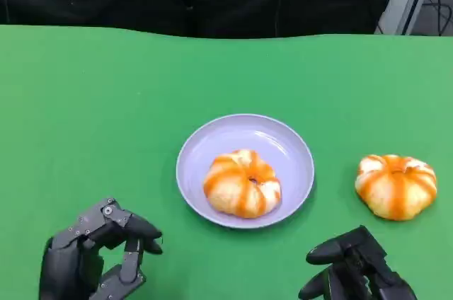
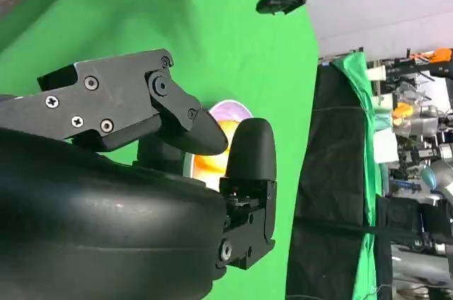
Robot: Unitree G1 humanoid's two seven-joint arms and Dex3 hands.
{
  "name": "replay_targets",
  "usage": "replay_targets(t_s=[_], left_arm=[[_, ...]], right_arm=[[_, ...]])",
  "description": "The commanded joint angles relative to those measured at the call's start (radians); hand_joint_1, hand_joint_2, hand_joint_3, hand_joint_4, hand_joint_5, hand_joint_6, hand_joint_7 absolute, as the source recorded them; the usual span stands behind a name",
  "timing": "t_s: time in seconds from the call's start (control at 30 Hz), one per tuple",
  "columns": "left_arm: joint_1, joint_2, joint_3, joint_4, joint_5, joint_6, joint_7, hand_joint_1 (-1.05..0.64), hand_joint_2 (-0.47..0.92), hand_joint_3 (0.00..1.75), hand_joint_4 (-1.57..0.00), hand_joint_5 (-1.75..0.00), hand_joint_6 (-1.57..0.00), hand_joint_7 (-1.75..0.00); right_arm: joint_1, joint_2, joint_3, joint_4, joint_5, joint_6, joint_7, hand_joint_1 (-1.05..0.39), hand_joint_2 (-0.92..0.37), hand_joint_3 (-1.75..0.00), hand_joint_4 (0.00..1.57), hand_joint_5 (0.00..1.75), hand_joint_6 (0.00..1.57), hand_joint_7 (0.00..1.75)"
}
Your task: Grasp the bread from the table and place it into the plate.
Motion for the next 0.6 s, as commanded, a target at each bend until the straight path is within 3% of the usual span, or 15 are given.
replay_targets(t_s=[0.03,0.37,0.6], left_arm=[[0.001,-0.011,0.027,0.012,-0.026,0.010,-0.037,-0.01,0.59,1.09,-0.86,-1.65,-0.83,-1.42],[-0.021,-0.025,0.073,0.053,0.038,-0.018,-0.052,-0.06,0.63,0.95,-0.85,-1.63,-0.81,-1.43],[-0.032,-0.039,0.073,0.060,0.023,-0.014,-0.079,-0.03,0.52,1.13,-0.86,-1.56,-0.84,-1.37]], right_arm=[[0.004,-0.012,-0.012,-0.013,0.012,-0.011,0.008,-0.25,-0.92,-1.00,0.17,1.75,0.05,1.75],[0.003,-0.008,-0.019,-0.012,0.012,-0.006,0.008,-0.26,-0.92,-0.98,0.16,1.75,0.03,1.75],[-0.007,-0.013,-0.031,0.001,0.015,-0.011,0.020,-0.27,-0.92,-0.97,0.16,1.75,0.05,1.75]])
